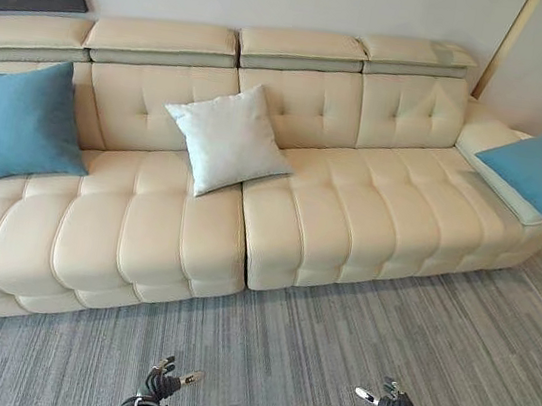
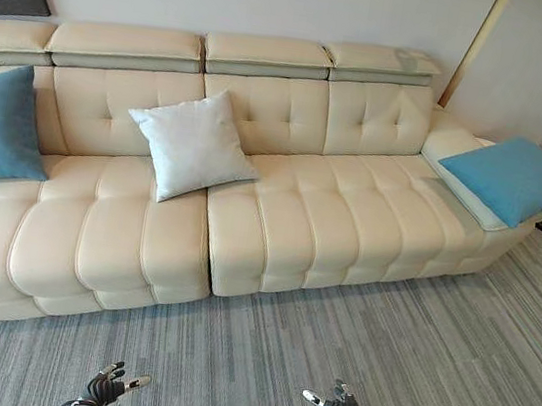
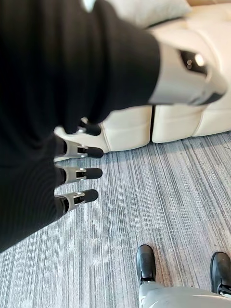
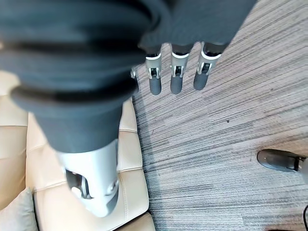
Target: Pick up all the scattered cushions and arrange them neatly on the sofa.
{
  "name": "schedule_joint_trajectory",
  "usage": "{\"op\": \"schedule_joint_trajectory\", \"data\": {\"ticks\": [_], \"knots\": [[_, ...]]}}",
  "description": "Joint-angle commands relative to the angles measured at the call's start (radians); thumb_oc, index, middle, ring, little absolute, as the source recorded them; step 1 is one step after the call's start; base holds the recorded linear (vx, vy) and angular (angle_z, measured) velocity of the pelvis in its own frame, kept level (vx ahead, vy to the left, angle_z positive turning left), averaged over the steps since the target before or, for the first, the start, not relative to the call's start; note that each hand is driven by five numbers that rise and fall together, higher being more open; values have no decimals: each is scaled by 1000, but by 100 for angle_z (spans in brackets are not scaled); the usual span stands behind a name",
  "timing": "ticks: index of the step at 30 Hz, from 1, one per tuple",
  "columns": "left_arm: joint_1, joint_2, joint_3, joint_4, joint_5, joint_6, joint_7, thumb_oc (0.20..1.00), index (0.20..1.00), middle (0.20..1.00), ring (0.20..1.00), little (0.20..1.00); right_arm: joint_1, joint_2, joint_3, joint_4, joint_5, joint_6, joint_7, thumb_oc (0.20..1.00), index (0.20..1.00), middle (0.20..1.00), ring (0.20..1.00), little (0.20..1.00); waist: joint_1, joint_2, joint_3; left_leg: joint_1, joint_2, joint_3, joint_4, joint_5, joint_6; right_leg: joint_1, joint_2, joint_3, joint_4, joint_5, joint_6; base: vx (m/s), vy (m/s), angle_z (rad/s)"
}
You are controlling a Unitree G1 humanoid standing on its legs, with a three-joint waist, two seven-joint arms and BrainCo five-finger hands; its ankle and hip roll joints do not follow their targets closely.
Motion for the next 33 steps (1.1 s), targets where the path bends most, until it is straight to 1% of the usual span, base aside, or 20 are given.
{"op": "schedule_joint_trajectory", "data": {"ticks": [1, 8, 11, 13, 14, 15, 16, 17, 19, 20, 21, 23, 25, 27, 28, 29, 30, 31, 32, 33], "knots": [[-59, 18, 5, 19, 38, -32, -3, 1000, 1000, 1000, 1000, 1000, -47, 11, 7, -13, -1, -28, 1, 1000, 1000, 1000, 1000, 1000, 0, -9, 3, 21, -48, 9, 0, -93, 16, 0, -24, 6, -2, -61, 79, 4, 36, -12], [-82, 17, -12, 40, 46, -29, -11, 1000, 1000, 1000, 1000, 1000, -49, 21, -12, 32, 23, -32, -2, 1000, 1000, 1000, 1000, 1000, -19, -11, 8, 25, -56, 31, 0, -99, 27, -7, -29, 35, -2, -46, 86, 1, 51, -13], [-111, 26, -19, 55, 56, -27, -13, 1000, 1000, 1000, 1000, 1000, -61, 21, -28, 52, 35, -36, -9, 1000, 1000, 1000, 1000, 1000, -47, 0, 37, 24, -47, 100, 0, -108, 45, -89, -34, 73, 109, -55, 96, -82, 65, -42], [-122, 29, -12, 81, 69, -28, -18, 1000, 1000, 1000, 1000, 1000, -57, 16, -47, 61, 32, -31, -9, 1000, 1000, 1000, 1000, 1000, -68, 6, 58, 46, -39, 172, 0, -125, 46, -132, -44, 49, 182, -63, 105, -49, 30, -114], [-122, 29, -13, 81, 69, -29, -18, 1000, 1000, 1000, 1000, 1000, -57, 16, -47, 61, 32, -31, -9, 1000, 1000, 1000, 1000, 1000, -66, 6, 56, 44, -39, 175, 0, -124, 46, -135, -44, 52, 182, -61, 105, 30, 9, -127], [-118, 28, -4, 82, 66, -29, -16, 1000, 1000, 1000, 1000, 1000, -49, 14, -56, 65, 26, -28, -12, 1000, 1000, 1000, 1000, 1000, -65, 10, 64, 66, -35, 195, 0, -143, 42, -132, -66, -15, 205, -75, 113, 44, -47, -139], [-115, 27, 10, 79, 60, -26, -17, 1000, 1000, 1000, 1000, 1000, -38, 9, -79, 82, 26, -25, -15, 1000, 1000, 1000, 1000, 1000, -56, 10, 69, 79, -26, 239, 0, -151, 36, -131, -97, -136, 209, -69, 111, 70, -109, -143], [-109, 29, 21, 75, 59, -24, -25, 1000, 1000, 1000, 1000, 1000, -36, 3, -90, 101, 21, -18, -9, 1000, 1000, 1000, 1000, 1000, -54, 14, 68, 90, -18, 288, 0, -153, 27, -121, -116, -253, 186, -55, 114, 63, -164, -136], [-114, 30, 29, 87, 57, -21, -34, 1000, 1000, 1000, 1000, 1000, -42, -9, -109, 141, 19, -13, -10, 1000, 1000, 1000, 1000, 1000, -43, 16, 64, 107, -12, 345, 0, -157, 23, -121, -139, -380, 183, -40, 116, 100, -155, -133], [-118, 29, 25, 86, 57, -18, -41, 1000, 1000, 1000, 1000, 1000, -46, -15, -112, 142, 15, -10, -9, 1000, 1000, 1000, 1000, 1000, -46, 18, 63, 113, -10, 362, 0, -159, 20, -122, -144, -410, 177, -35, 118, 76, -100, -145], [-118, 29, 25, 86, 57, -18, -41, 1000, 1000, 1000, 1000, 1000, -46, -15, -112, 142, 15, -9, -9, 1000, 1000, 1000, 1000, 1000, -45, 18, 63, 113, -9, 363, 0, -159, 20, -122, -144, -410, 176, -35, 117, 94, -156, -157], [-149, 18, 7, 127, 68, -13, -53, 1000, 1000, 1000, 1000, 1000, -39, -15, -125, 177, 40, -9, -3, 1000, 1000, 1000, 1000, 1000, -70, 14, 49, 127, -1, 382, 0, -157, 3, -100, -107, -358, 107, -43, 108, 216, -298, -100], [-161, 5, 7, 152, 52, -18, -56, 1000, 1000, 1000, 1000, 1000, -38, -21, -128, 192, 53, -12, 0, 1000, 1000, 1000, 1000, 1000, -81, 23, 40, 138, 10, 397, 16, -156, -10, -87, -87, -329, 96, -57, 97, 258, -305, -5], [-175, -8, 5, 160, 24, -21, -56, 1000, 1000, 1000, 1000, 1000, -35, -28, -130, 190, 72, -17, 5, 1000, 1000, 1000, 1000, 1000, -92, 28, 40, 123, 45, 416, 119, -174, -32, -69, -72, -313, 93, -89, 78, 178, -246, -42], [-176, -9, 5, 161, 23, -22, -56, 1000, 1000, 1000, 1000, 1000, -36, -29, -131, 190, 72, -17, 6, 1000, 1000, 1000, 1000, 1000, -91, 29, 40, 120, 48, 416, 127, -178, -34, -69, -71, -313, 93, -90, 76, 122, -194, -39], [-183, -13, 1, 163, 9, -22, -52, 1000, 1000, 1000, 1000, 1000, -37, -32, -130, 197, 75, -19, 1, 1000, 1000, 1000, 1000, 1000, -96, 30, 43, 106, 71, 424, 181, -162, -49, -55, -64, -306, 87, -103, 65, 207, -313, -30], [-185, -22, 2, 160, -18, -24, -46, 1000, 1000, 1000, 1000, 1000, -37, -41, -121, 187, 77, -20, 0, 1000, 1000, 1000, 1000, 1000, -92, 29, 51, 76, 113, 405, 314, -125, -72, -28, -43, -287, 76, -126, 37, 206, -317, -19], [-185, -22, 2, 160, -19, -24, -46, 1000, 1000, 1000, 1000, 1000, -36, -42, -121, 187, 77, -19, 0, 1000, 1000, 1000, 1000, 1000, -91, 30, 52, 74, 117, 404, 322, -127, -75, -27, -40, -287, 76, -127, 34, 191, -284, -19], [-187, -26, -1, 154, -35, -28, -41, 1000, 1000, 1000, 1000, 1000, -36, -51, -113, 173, 73, -20, 2, 1000, 1000, 1000, 1000, 1000, -82, 30, 63, 53, 121, 365, 374, -98, -79, -13, -31, -271, 69, -137, 22, 129, -184, -55], [-185, -31, -1, 141, -52, -36, -32, 1000, 1000, 1000, 1000, 1000, -35, -59, -106, 162, 66, -20, 5, 1000, 1000, 1000, 1000, 1000, -70, 32, 73, 19, 118, 284, 459, -73, -86, -1, -15, -248, 62, -147, 4, 206, -255, -78]]}}
